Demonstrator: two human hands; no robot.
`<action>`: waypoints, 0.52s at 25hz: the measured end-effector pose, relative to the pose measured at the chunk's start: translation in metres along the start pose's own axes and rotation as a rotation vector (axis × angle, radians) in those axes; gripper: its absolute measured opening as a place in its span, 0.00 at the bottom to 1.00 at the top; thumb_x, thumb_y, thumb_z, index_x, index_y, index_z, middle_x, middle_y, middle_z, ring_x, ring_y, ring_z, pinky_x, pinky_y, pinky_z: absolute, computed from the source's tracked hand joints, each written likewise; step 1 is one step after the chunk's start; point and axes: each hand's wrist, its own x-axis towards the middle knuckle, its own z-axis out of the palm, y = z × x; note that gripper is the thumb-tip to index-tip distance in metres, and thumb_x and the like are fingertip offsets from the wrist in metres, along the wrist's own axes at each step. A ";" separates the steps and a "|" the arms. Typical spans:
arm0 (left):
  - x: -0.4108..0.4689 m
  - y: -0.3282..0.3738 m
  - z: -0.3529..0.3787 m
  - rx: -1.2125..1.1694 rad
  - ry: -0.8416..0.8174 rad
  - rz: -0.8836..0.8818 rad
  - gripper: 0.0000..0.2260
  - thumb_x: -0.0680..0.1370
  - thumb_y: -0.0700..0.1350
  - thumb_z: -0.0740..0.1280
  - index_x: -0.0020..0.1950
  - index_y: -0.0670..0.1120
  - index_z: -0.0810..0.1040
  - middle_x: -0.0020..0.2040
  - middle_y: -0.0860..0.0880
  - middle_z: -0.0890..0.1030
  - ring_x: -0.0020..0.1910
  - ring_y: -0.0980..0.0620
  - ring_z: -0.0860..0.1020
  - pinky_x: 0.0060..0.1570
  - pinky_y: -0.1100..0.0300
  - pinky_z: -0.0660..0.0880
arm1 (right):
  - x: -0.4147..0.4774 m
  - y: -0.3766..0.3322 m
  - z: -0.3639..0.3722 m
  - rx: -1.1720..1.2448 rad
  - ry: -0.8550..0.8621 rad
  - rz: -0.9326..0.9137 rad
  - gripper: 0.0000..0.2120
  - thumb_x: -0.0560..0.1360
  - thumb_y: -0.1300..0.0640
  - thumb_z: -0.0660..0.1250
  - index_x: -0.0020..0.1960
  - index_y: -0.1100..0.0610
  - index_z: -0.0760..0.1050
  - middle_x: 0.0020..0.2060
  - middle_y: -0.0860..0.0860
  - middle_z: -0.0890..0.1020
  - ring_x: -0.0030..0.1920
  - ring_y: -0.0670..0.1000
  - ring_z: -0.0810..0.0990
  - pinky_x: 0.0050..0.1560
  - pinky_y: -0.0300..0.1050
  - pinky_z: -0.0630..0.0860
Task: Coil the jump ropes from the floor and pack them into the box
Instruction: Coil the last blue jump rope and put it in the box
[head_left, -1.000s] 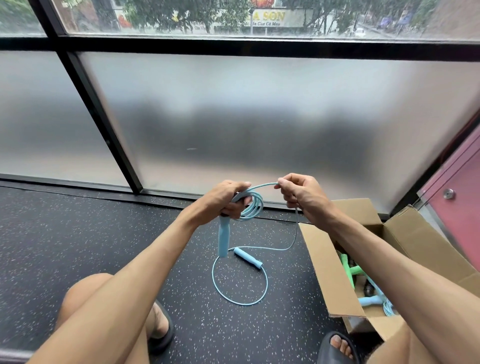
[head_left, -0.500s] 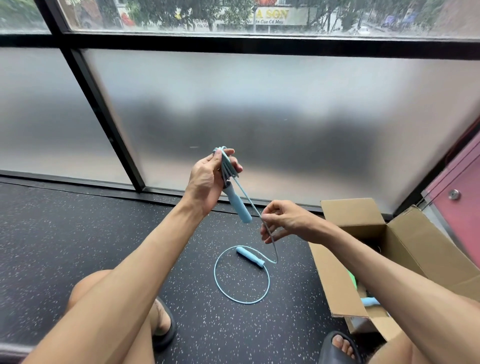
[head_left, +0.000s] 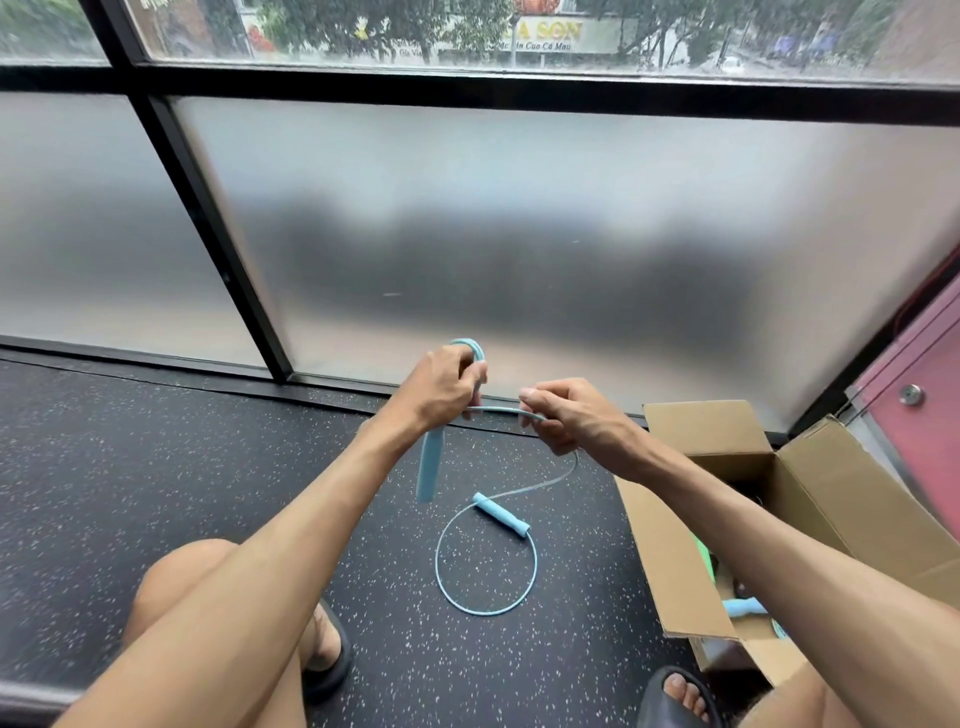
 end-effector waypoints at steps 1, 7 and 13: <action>-0.002 0.003 0.003 -0.010 -0.123 -0.049 0.11 0.83 0.41 0.59 0.44 0.38 0.76 0.32 0.43 0.81 0.27 0.49 0.80 0.33 0.55 0.80 | 0.000 -0.001 -0.003 -0.007 0.046 -0.020 0.17 0.83 0.53 0.59 0.40 0.60 0.75 0.24 0.46 0.65 0.25 0.46 0.60 0.27 0.39 0.58; -0.010 0.021 0.008 -0.261 -0.459 -0.181 0.21 0.85 0.50 0.56 0.36 0.42 0.76 0.23 0.48 0.67 0.20 0.52 0.63 0.25 0.63 0.65 | 0.003 -0.002 -0.020 0.005 0.272 -0.100 0.20 0.83 0.53 0.59 0.36 0.61 0.76 0.21 0.45 0.66 0.23 0.46 0.61 0.25 0.39 0.60; -0.008 0.024 -0.010 -1.031 -0.470 -0.092 0.23 0.84 0.50 0.52 0.34 0.44 0.74 0.20 0.53 0.59 0.22 0.52 0.55 0.31 0.55 0.59 | 0.008 0.015 -0.030 0.003 0.310 -0.070 0.16 0.83 0.54 0.59 0.40 0.61 0.75 0.26 0.51 0.70 0.27 0.49 0.68 0.33 0.46 0.73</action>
